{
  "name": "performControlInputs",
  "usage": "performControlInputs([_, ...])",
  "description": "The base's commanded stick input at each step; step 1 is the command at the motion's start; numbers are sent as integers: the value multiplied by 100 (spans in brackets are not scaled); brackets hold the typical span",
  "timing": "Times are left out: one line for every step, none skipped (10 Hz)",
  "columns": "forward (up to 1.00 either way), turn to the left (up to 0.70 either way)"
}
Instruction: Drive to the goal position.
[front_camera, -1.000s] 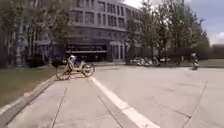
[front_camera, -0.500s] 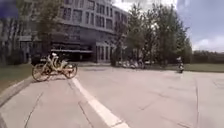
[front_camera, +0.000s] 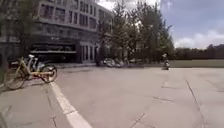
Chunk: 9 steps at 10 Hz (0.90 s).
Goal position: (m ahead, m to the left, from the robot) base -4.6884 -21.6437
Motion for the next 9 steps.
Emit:
performControlInputs([70, -31])
performControlInputs([70, -31])
performControlInputs([70, -31])
performControlInputs([70, -31])
performControlInputs([70, -31])
performControlInputs([70, -31])
performControlInputs([70, -31])
performControlInputs([70, -31])
performControlInputs([70, -31])
